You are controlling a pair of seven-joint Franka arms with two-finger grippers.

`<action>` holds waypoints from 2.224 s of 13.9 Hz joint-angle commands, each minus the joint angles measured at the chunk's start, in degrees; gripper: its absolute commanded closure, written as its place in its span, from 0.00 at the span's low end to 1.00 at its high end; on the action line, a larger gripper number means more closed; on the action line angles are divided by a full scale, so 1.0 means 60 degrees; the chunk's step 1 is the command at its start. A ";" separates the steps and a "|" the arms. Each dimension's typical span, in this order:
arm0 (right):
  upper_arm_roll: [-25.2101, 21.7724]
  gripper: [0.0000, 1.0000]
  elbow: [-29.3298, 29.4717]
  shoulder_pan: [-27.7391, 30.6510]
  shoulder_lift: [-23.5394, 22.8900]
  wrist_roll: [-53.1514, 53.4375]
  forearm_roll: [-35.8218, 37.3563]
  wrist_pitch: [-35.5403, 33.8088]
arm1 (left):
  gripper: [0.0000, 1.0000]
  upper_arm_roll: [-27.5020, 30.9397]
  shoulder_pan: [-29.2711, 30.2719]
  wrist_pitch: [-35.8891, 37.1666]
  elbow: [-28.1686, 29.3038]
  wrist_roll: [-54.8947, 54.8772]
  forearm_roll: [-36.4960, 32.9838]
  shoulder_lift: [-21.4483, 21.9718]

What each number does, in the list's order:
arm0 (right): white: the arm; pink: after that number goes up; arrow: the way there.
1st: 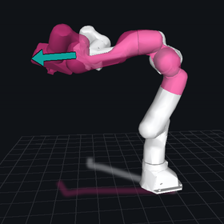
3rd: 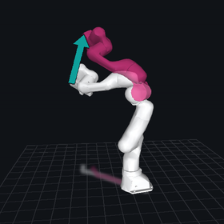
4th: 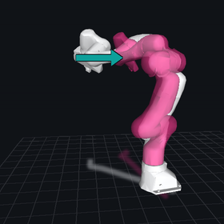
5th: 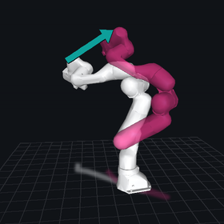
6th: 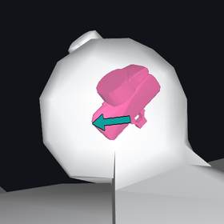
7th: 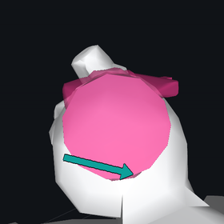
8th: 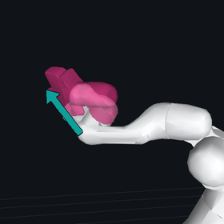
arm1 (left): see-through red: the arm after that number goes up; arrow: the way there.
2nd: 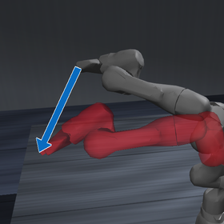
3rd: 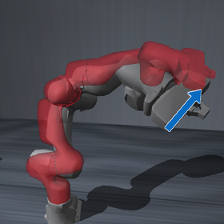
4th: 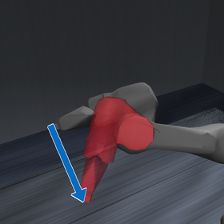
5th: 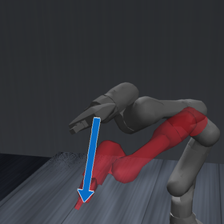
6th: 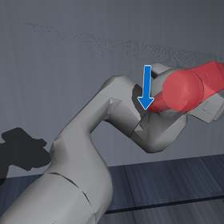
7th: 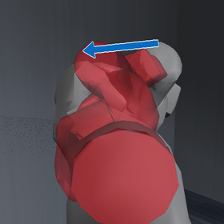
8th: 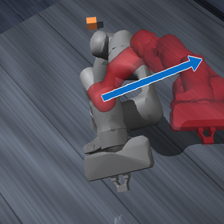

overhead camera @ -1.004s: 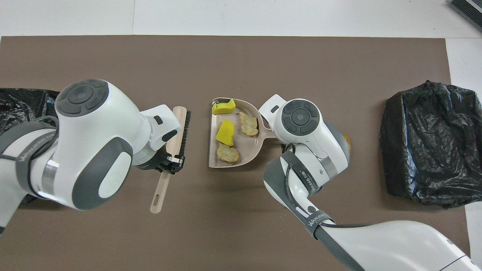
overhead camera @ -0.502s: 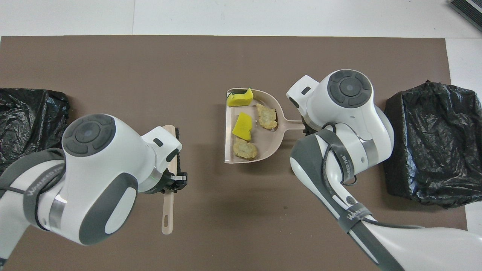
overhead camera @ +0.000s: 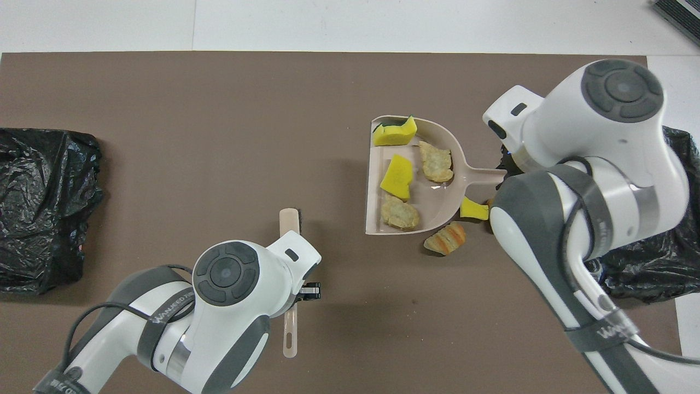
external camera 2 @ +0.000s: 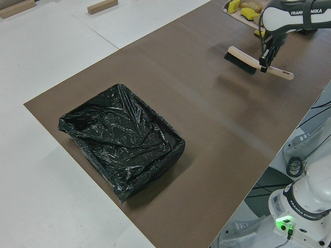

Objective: Sweep and dump trash in bin
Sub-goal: 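Carry the dustpan to the nearer bag with the right gripper and tip it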

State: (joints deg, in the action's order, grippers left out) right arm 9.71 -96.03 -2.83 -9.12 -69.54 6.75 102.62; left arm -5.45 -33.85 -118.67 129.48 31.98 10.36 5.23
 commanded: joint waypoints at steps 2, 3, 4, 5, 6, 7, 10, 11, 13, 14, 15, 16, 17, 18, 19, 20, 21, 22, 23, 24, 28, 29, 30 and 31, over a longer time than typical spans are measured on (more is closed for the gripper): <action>0.0067 1.00 0.0023 0.1010 0.0830 -0.0421 -0.0158 -0.0462 | 1.00 0.0161 -0.0350 -0.0465 0.0480 0.0455 0.0104 -0.0066; 0.0052 1.00 0.0038 0.1274 0.0889 -0.0610 -0.0100 -0.0666 | 1.00 0.0161 -0.0423 -0.0611 0.0509 0.0602 0.0104 -0.0081; 0.0052 1.00 0.0038 0.1552 0.0948 -0.1105 -0.0085 -0.0770 | 1.00 0.0161 -0.0409 -0.0656 0.0524 0.0603 0.0104 -0.0081; 0.0038 1.00 0.0038 0.1889 0.1035 -0.1676 -0.0085 -0.0785 | 1.00 0.0146 -0.0409 -0.0671 0.0582 0.0589 0.0104 -0.0081; -0.0020 1.00 0.0038 0.2211 0.1051 -0.2131 -0.0070 -0.0800 | 1.00 0.0160 -0.0409 -0.0686 0.0583 0.0603 0.0104 -0.0110; -0.0064 1.00 0.0038 0.2475 0.1065 -0.2571 -0.0055 -0.0800 | 1.00 0.0146 -0.0438 -0.0874 0.0597 0.0618 0.0104 -0.0342; -0.0197 1.00 0.0038 0.3310 0.1065 -0.3903 0.0046 -0.0800 | 1.00 0.0146 -0.0424 -0.1067 0.0583 0.0501 0.0104 -0.0447; -0.0197 1.00 0.0038 0.3545 0.1080 -0.4285 0.0221 -0.0771 | 1.00 0.0146 -0.0438 -0.1081 0.0612 0.0414 0.0104 -0.0447; -0.0197 1.00 0.0009 0.3985 0.1139 -0.4755 0.0587 -0.0756 | 1.00 0.0146 -0.0438 -0.1154 0.0641 0.0252 0.0104 -0.0447; -0.0197 1.00 -0.0035 0.4190 0.1211 -0.4975 0.0749 -0.0669 | 1.00 0.0146 -0.0438 -0.1154 0.0670 0.0266 0.0104 -0.0447; -0.0182 1.00 -0.0050 0.4409 0.1241 -0.5108 0.0953 -0.0610 | 1.00 0.0146 -0.0438 -0.1169 0.0671 0.0281 0.0118 -0.0476; -0.0182 1.00 -0.0079 0.4513 0.1256 -0.5124 0.1347 -0.0581 | 1.00 0.0146 -0.0438 -0.1198 0.0671 0.0281 0.0118 -0.0491; -0.0182 1.00 -0.0137 0.4659 0.1328 -0.5138 0.1699 -0.0508 | 1.00 0.0146 -0.0438 -0.1242 0.0671 0.0281 0.0118 -0.0491; -0.0182 1.00 -0.0341 0.4893 0.1416 -0.5153 0.1862 -0.0217 | 1.00 0.0146 -0.0438 -0.1257 0.0685 0.0281 0.0118 -0.0491; -0.0197 1.00 -0.0706 0.5127 0.1620 -0.5313 0.1951 0.0322 | 1.00 0.0146 -0.0438 -0.1271 0.0685 0.0281 0.0118 -0.0491; -0.0197 1.00 -0.1072 0.5376 0.1811 -0.5445 0.2068 0.0850 | 1.00 0.0146 -0.0438 -0.1286 0.0685 0.0281 0.0118 -0.0491; -0.0197 1.00 -0.1424 0.5567 0.2001 -0.5446 0.2272 0.1232 | 1.00 0.0146 -0.0438 -0.1286 0.0714 0.0281 0.0118 -0.0477; -0.0211 1.00 -0.1645 0.5641 0.2119 -0.5417 0.2593 0.1410 | 1.00 0.0146 -0.0424 -0.1344 0.0743 0.0281 0.0118 -0.0477; -0.0226 1.00 -0.1792 0.5671 0.2222 -0.5315 0.2930 0.1528 | 1.00 0.0146 -0.0424 -0.1432 0.0773 0.0281 0.0118 -0.0477; -0.0226 1.00 -0.1880 0.5773 0.2266 -0.5271 0.3150 0.1689 | 1.00 0.0146 -0.0424 -0.1505 0.0788 0.0266 0.0118 -0.0477; -0.0241 1.00 -0.2056 0.5949 0.2412 -0.4862 0.4146 0.1778 | 0.97 0.0146 -0.0438 -0.1623 0.0759 0.0252 0.0118 -0.0740; -0.0241 1.00 -0.2144 0.6008 0.2486 -0.4744 0.4381 0.1778 | 0.80 0.0160 -0.0424 -0.1594 0.0729 0.0208 0.0118 -0.0740; -0.0241 1.00 -0.2159 0.6037 0.2515 -0.4612 0.4615 0.1706 | 0.34 0.0161 -0.0409 -0.1550 0.0671 0.0193 0.0118 -0.0784; -0.0241 1.00 -0.2145 0.6081 0.2530 -0.4481 0.4893 0.1661 | 0.00 0.0175 -0.0409 -0.1506 0.0613 0.0222 0.0118 -0.0799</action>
State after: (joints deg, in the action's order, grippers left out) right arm 7.66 -106.79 32.41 4.06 -98.46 33.06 111.75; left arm -5.32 -35.46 -127.12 133.09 34.10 10.37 0.56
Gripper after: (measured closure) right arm 0.683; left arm 0.692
